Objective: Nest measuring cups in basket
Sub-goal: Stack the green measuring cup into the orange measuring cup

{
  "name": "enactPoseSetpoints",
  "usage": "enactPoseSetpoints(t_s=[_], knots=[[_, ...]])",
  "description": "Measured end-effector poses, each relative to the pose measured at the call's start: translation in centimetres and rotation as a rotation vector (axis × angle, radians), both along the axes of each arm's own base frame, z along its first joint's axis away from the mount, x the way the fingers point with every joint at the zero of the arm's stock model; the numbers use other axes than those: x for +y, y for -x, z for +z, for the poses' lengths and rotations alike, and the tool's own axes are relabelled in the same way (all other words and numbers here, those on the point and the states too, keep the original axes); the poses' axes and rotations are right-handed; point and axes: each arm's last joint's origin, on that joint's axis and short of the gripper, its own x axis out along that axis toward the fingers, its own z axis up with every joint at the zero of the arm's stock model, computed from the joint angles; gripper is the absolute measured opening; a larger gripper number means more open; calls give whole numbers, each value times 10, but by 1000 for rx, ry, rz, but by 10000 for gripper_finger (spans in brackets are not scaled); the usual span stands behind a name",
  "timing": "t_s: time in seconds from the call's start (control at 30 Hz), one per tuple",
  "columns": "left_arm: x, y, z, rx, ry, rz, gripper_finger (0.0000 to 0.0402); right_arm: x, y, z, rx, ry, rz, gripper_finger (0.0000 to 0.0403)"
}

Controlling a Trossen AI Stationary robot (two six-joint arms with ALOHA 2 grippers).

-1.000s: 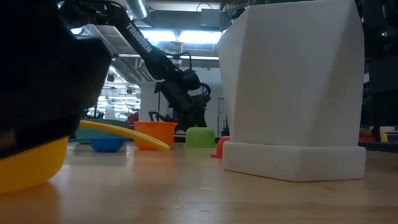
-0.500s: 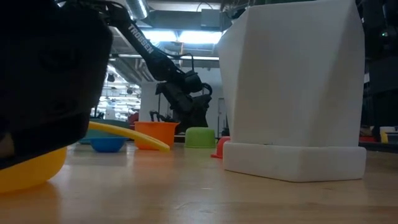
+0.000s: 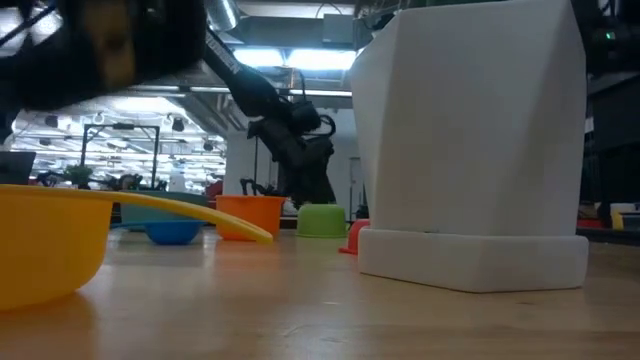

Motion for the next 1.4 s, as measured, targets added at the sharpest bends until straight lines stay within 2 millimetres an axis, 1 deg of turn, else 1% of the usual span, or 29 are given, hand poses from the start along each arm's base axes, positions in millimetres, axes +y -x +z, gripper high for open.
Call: enactPoseSetpoints(t_s=[0.17,0.3,0.43,0.57,0.7,0.8,0.9,1.0,1.2,1.4], knots=[[-2,10,38,-35,-125,-10,144,-9,-9,39,47,52,-79,177],[-10,18,67,-47,-195,-50,144,-25,-25,65,136,37,-179,177],[-22,27,88,-36,-215,-71,144,-52,-48,76,266,-20,-283,177],[-34,32,94,10,-170,-94,144,-86,-73,80,379,-85,-299,177],[-47,33,88,85,-108,-124,144,-122,-97,75,454,-155,-224,177],[-58,28,83,135,-103,-165,144,-147,-114,69,485,-204,-168,177],[-71,23,76,178,-114,-207,144,-169,-128,58,517,-253,-128,177],[-85,19,67,203,-109,-249,144,-187,-142,45,547,-295,-94,177],[-112,14,44,274,-121,-300,144,-211,-159,12,622,-368,-90,177],[-133,10,26,310,-177,-327,144,-223,-172,-21,696,-427,-88,177]])
